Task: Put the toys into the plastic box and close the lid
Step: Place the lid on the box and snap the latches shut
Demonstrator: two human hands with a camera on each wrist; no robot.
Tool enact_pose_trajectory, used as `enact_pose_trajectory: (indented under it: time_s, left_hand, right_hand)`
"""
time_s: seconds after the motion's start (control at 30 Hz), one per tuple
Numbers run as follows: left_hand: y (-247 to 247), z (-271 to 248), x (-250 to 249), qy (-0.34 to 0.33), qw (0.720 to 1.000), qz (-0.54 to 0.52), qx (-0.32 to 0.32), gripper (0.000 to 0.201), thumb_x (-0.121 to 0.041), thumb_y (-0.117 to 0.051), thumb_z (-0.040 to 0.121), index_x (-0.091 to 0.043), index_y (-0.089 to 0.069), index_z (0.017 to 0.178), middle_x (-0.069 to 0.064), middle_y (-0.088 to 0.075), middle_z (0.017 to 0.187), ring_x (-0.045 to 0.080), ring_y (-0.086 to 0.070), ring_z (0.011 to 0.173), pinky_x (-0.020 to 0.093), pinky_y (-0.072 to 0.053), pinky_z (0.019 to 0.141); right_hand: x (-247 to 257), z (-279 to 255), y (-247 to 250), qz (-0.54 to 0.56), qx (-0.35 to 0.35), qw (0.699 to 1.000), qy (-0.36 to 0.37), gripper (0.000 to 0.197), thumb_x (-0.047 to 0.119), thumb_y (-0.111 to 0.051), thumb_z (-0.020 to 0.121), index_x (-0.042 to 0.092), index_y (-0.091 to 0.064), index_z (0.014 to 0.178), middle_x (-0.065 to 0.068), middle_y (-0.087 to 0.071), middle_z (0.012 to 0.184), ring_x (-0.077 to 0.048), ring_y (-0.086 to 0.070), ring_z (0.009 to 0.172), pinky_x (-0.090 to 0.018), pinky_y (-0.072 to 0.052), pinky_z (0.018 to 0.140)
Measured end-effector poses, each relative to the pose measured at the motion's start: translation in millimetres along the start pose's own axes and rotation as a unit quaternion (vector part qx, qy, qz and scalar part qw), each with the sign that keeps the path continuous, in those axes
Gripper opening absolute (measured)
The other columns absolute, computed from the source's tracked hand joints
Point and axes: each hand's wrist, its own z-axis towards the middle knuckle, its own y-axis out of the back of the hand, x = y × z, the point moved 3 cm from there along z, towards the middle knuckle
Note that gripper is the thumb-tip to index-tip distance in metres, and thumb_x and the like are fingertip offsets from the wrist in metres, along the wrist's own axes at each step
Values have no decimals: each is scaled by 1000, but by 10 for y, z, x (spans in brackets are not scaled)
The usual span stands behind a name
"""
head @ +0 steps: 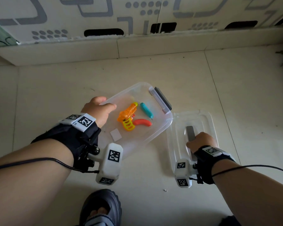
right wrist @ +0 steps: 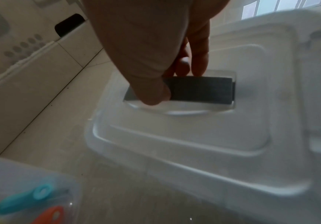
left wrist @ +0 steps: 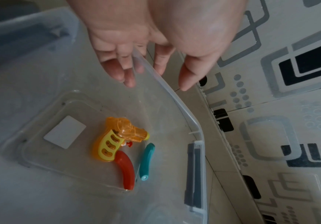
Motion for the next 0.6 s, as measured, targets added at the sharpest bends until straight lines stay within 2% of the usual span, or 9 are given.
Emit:
enact_pose_trajectory:
  time_s: [0.07, 0.13, 0.2, 0.27, 0.33, 0.4, 0.43, 0.5, 0.6]
  left_hand:
    - [48, -11, 12, 0, 1000, -6, -7, 76, -50, -57, 55, -29, -53, 129, 2, -55, 136, 28, -59, 118, 48, -46, 102]
    - [104, -39, 21, -3, 1000, -5, -10, 75, -50, -57, 56, -29, -53, 128, 2, -57, 134, 28, -60, 117, 48, -47, 101]
    - [133, -70, 12, -5, 1000, 1, -8, 74, -50, -56, 57, -28, -53, 128, 3, -57, 133, 28, -60, 115, 47, -47, 100]
    - [173, -127, 11, -4, 1000, 0, -10, 74, -49, -55, 58, -27, -53, 129, 4, -57, 134, 28, -60, 113, 47, -48, 99]
    - [209, -167, 21, -3, 1000, 13, -12, 74, -48, -54, 60, -26, -52, 130, 4, -56, 136, 29, -61, 111, 45, -49, 98]
    - [253, -172, 59, 6, 999, 39, -14, 67, -47, -57, 69, -25, -51, 132, 6, -53, 138, 31, -60, 110, 37, -47, 95]
    - [274, -145, 97, 14, 998, 58, -21, 61, -43, -57, 76, -24, -49, 133, 8, -51, 139, 33, -59, 111, 33, -45, 91]
    - [351, -148, 184, 39, 994, 89, -39, 55, -37, -54, 84, -22, -47, 136, 13, -46, 141, 35, -57, 111, 32, -40, 85]
    - [411, -151, 309, 65, 990, 111, -53, 59, -37, -53, 81, -23, -45, 137, 15, -44, 140, 37, -57, 104, 33, -43, 89]
  right_hand:
    - [-4, -23, 35, 18, -7, 1000, 4, 20, 21, -62, 73, 5, -62, 84, -7, -59, 69, -22, -54, 59, -23, -36, 46]
    - [4, -82, 107, 50, -29, 998, 16, 22, 23, -60, 72, 7, -59, 88, -12, -64, 88, -29, -59, 73, -27, -44, 58]
    - [4, -130, 205, 88, -58, 994, 25, 29, 28, -61, 72, 10, -57, 94, -14, -62, 99, -32, -60, 85, -33, -48, 70]
    - [3, -212, 346, 113, -85, 989, 34, 39, 32, -63, 71, 10, -57, 103, -13, -60, 104, -32, -59, 90, -36, -49, 76]
    - [25, -280, 492, 129, -108, 985, 46, 40, 29, -64, 72, 8, -57, 105, -14, -59, 106, -31, -57, 90, -37, -48, 78]
    - [100, -377, 629, 129, -126, 981, 73, 39, 27, -64, 70, 8, -56, 104, -14, -58, 107, -31, -57, 91, -37, -49, 78]
    - [168, -438, 687, 126, -133, 979, 92, 40, 26, -64, 70, 8, -56, 104, -14, -58, 107, -31, -57, 91, -37, -49, 78]
    - [378, -607, 784, 103, -147, 973, 144, 43, 24, -65, 69, 8, -55, 108, -11, -55, 109, -29, -57, 93, -38, -50, 80]
    - [755, -825, 864, 37, -153, 961, 227, 38, 21, -64, 69, 14, -55, 105, -6, -52, 110, -28, -55, 99, -41, -49, 89]
